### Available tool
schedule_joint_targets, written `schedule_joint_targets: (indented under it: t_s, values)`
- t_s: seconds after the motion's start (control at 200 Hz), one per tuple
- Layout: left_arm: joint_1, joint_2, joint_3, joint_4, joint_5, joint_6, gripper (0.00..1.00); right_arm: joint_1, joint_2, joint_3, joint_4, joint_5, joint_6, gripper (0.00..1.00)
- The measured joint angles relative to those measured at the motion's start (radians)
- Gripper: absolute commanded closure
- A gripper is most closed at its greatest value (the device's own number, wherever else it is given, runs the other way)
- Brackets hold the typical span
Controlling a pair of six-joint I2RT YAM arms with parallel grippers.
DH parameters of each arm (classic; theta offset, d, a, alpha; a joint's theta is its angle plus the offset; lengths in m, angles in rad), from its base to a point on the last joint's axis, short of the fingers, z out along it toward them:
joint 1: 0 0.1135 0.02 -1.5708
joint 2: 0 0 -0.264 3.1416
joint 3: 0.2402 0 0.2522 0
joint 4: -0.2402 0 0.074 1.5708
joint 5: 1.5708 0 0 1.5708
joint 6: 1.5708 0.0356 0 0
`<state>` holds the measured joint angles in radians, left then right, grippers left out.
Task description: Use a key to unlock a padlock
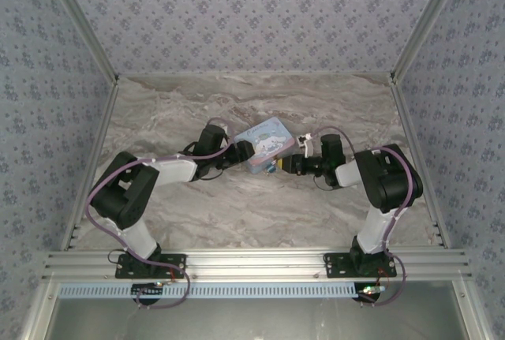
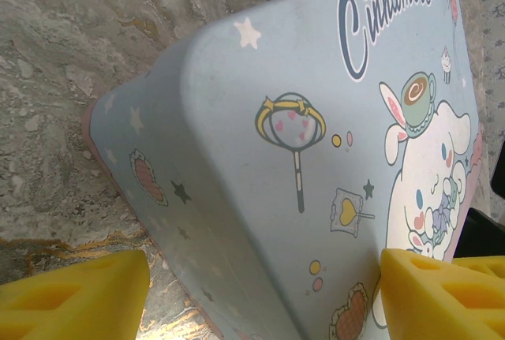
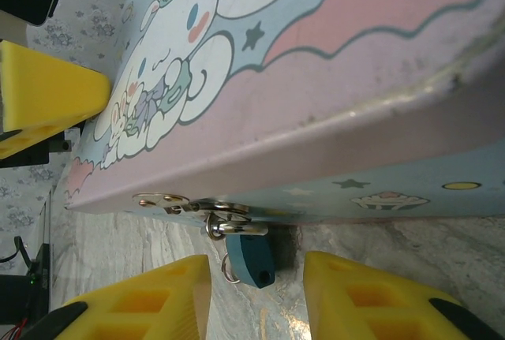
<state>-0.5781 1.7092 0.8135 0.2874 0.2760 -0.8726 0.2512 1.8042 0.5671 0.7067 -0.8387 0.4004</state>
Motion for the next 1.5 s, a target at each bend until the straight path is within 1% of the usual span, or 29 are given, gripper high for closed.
schedule_joint_targets:
  t_s: [0.13, 0.265, 0.39, 0.705, 0.849, 1.049, 1.254, 1.499]
  values:
    - [0.000, 0.000, 0.000, 0.000, 0.000, 0.000, 0.25, 0.010, 0.000, 0.000, 0.002, 0.004, 0.000, 0.67]
    - [0.000, 0.000, 0.000, 0.000, 0.000, 0.000, 0.25, 0.028, 0.020, 0.001, 0.038, 0.004, 0.016, 0.67]
    - [0.000, 0.000, 0.000, 0.000, 0.000, 0.000, 0.25, 0.041, 0.056, 0.002, 0.079, 0.002, 0.037, 0.64]
    - [0.000, 0.000, 0.000, 0.000, 0.000, 0.000, 0.26, 0.046, 0.077, 0.002, 0.166, 0.000, 0.072, 0.53]
    - [0.000, 0.000, 0.000, 0.000, 0.000, 0.000, 0.26, 0.049, 0.085, 0.002, 0.192, -0.005, 0.084, 0.52]
    - [0.000, 0.000, 0.000, 0.000, 0.000, 0.000, 0.26, 0.051, 0.101, 0.003, 0.229, -0.017, 0.106, 0.56]
    - [0.000, 0.000, 0.000, 0.000, 0.000, 0.000, 0.26, 0.051, 0.101, 0.002, 0.267, -0.033, 0.121, 0.63]
    - [0.000, -0.001, 0.000, -0.001, -0.001, 0.000, 0.26, 0.046, 0.102, -0.011, 0.280, -0.034, 0.131, 0.68]
